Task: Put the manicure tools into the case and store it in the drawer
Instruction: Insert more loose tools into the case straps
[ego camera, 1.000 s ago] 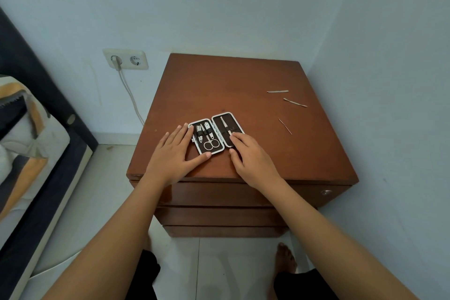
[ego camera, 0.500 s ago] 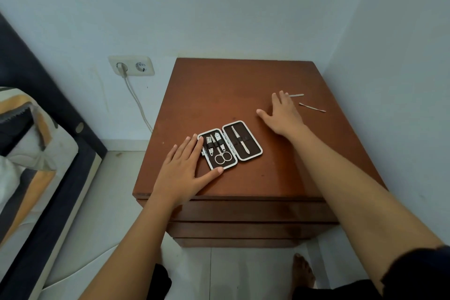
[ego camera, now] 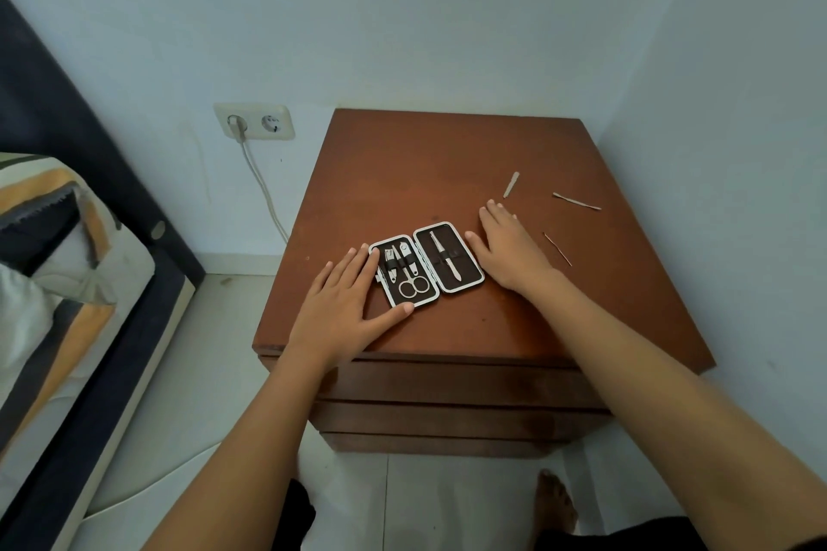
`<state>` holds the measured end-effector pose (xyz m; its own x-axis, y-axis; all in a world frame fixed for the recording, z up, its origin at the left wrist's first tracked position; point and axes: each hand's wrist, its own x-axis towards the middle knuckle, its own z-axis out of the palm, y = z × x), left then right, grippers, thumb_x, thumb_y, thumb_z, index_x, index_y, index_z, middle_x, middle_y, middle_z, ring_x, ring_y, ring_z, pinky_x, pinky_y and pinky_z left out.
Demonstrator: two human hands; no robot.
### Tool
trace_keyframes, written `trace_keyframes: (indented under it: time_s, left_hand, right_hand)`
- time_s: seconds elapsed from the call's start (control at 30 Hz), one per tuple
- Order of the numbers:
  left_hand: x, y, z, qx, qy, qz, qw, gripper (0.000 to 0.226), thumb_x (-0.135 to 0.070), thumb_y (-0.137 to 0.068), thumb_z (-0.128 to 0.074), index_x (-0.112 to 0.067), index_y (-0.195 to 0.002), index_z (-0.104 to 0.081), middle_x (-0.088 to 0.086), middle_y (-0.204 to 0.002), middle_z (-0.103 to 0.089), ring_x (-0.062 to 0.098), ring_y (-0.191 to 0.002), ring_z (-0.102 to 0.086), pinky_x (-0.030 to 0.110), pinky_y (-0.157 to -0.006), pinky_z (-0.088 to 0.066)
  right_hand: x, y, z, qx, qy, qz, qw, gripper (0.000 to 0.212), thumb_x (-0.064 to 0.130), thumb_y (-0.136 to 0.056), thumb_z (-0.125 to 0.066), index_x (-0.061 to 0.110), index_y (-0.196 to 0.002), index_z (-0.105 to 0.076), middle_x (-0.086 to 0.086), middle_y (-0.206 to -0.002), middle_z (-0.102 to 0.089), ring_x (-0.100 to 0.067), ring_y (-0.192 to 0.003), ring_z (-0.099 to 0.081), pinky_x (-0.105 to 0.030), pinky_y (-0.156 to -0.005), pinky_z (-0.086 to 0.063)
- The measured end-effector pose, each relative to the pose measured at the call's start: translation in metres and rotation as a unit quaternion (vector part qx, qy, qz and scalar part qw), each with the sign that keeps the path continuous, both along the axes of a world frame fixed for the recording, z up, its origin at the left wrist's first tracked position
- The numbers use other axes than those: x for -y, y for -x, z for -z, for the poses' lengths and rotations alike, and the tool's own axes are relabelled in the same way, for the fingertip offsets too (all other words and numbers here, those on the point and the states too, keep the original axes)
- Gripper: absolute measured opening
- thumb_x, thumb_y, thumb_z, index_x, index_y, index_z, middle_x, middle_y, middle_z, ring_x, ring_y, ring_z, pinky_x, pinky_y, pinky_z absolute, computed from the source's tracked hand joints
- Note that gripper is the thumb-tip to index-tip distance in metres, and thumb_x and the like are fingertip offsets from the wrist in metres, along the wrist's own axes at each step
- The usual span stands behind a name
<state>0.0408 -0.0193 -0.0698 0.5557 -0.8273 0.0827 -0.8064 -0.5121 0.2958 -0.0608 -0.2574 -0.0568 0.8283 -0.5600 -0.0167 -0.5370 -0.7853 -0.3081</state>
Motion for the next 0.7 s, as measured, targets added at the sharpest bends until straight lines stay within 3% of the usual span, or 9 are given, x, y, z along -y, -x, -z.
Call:
trace_keyframes:
  time_s: [0.17,0.3,0.47,0.57,0.7]
  left_hand:
    - [0.000,0.001,0.000,0.003,-0.010,-0.002,1.000,0.098,-0.084,-0.070,-0.010,-0.027,-0.149,0.000,-0.008,-0.158,0.000,0.004,-0.143,0.004,0.028,-0.115,0.007]
    - [0.000,0.000,0.001,0.007,-0.004,-0.001,1.000,0.096,-0.084,-0.072,-0.013,-0.027,-0.149,-0.001,-0.008,-0.158,-0.001,0.004,-0.143,0.004,0.026,-0.114,0.008]
    - [0.001,-0.001,0.001,0.008,0.004,0.002,1.000,0.096,-0.083,-0.072,-0.014,-0.027,-0.149,-0.002,-0.008,-0.158,-0.001,0.004,-0.143,0.004,0.028,-0.115,0.007]
    - [0.000,-0.001,0.002,0.003,0.009,0.002,1.000,0.096,-0.083,-0.072,-0.014,-0.027,-0.149,-0.003,-0.008,-0.158,-0.002,0.004,-0.143,0.003,0.028,-0.115,0.007]
    - [0.001,-0.001,0.001,0.008,0.003,0.001,1.000,0.096,-0.083,-0.072,-0.014,-0.027,-0.149,-0.002,-0.008,-0.158,-0.002,0.004,-0.143,0.003,0.028,-0.116,0.006]
  right_hand:
    - [-0.003,0.014,-0.005,0.005,-0.012,-0.024,1.000,0.058,0.036,-0.098,-0.035,0.005,-0.145,-0.021,-0.010,-0.158,-0.015,-0.019,-0.146,-0.010,-0.034,-0.119,-0.010]
    - [0.006,0.010,-0.008,0.026,0.004,0.018,0.999,0.057,0.036,-0.097,-0.037,0.005,-0.144,-0.024,-0.011,-0.157,-0.018,-0.022,-0.146,-0.012,-0.035,-0.117,-0.014]
    - [0.022,-0.011,-0.011,-0.016,-0.023,0.085,0.996,0.064,0.041,-0.097,-0.032,-0.001,-0.144,-0.018,-0.017,-0.157,-0.012,-0.028,-0.146,-0.008,-0.038,-0.119,-0.010]
    - [0.018,-0.017,-0.008,0.006,-0.002,0.088,0.996,0.055,0.034,-0.098,-0.033,-0.005,-0.137,-0.032,-0.022,-0.150,-0.028,-0.033,-0.141,-0.022,-0.041,-0.117,-0.019]
    - [0.003,-0.009,-0.002,0.066,0.038,0.053,0.996,0.037,0.022,-0.096,-0.039,-0.004,-0.119,-0.050,-0.019,-0.130,-0.049,-0.034,-0.122,-0.044,-0.042,-0.101,-0.037]
